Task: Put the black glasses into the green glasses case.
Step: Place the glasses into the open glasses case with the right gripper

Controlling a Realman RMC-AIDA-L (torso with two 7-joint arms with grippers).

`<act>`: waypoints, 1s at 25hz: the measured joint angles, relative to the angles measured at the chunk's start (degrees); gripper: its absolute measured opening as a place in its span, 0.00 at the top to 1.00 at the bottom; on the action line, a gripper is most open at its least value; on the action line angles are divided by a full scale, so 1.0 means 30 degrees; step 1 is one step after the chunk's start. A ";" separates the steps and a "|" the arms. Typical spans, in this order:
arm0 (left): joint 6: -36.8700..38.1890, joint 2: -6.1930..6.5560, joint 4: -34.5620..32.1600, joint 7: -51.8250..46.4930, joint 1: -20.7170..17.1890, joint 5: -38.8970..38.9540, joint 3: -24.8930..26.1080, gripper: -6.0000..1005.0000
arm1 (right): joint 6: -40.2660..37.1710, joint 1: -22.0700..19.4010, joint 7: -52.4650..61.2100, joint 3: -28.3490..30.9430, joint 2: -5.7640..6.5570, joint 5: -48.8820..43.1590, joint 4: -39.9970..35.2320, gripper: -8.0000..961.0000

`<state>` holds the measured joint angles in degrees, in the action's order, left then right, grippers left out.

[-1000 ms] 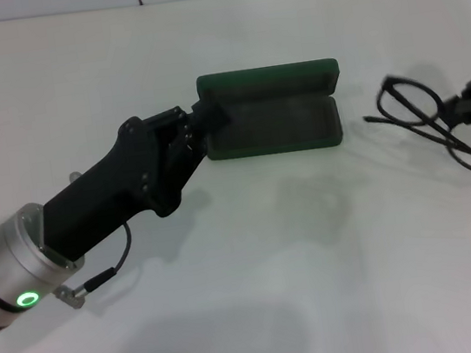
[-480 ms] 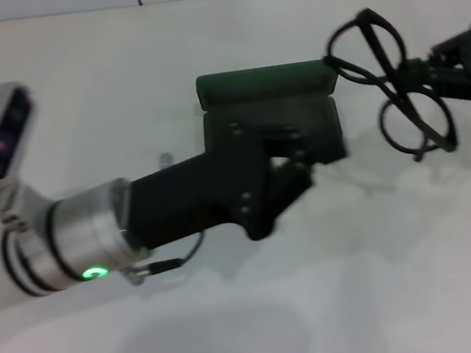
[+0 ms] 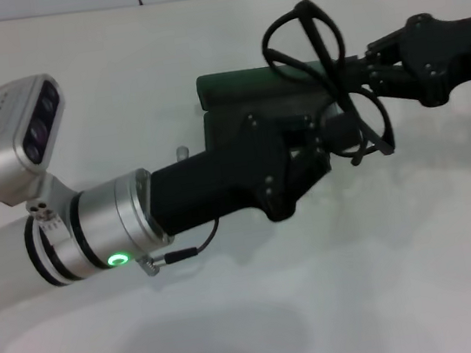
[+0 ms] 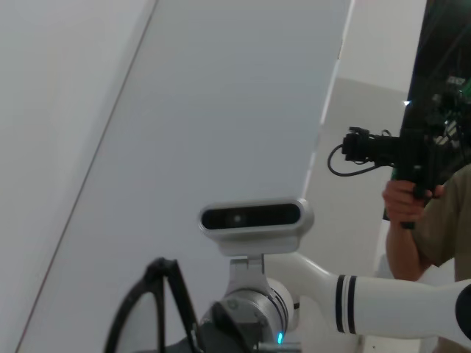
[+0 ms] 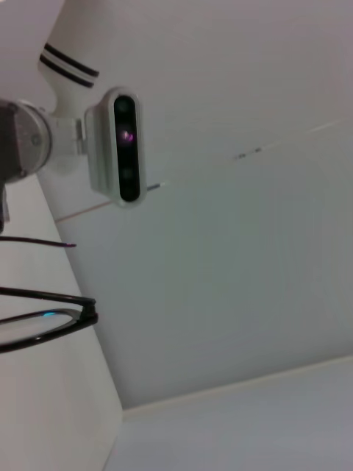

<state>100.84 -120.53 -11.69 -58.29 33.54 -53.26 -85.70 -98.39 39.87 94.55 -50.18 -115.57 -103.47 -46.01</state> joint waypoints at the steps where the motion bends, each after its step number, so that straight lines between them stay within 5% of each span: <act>1: -0.0069 -0.0005 0.0001 -0.0020 0.0024 0.0150 -0.0005 0.96 | -0.0033 0.0121 -0.0099 -0.0150 -0.0002 0.0027 0.0191 0.94; 25: -0.0860 -0.0077 0.0235 -0.0111 -0.0141 0.1039 -0.0068 0.96 | -0.0313 0.0417 -0.0228 -0.1380 -0.0059 0.0575 0.0513 0.94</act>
<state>98.26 -120.76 -10.99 -58.62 33.12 -50.14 -85.90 -99.33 41.12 93.86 -54.32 -115.75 -101.74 -44.47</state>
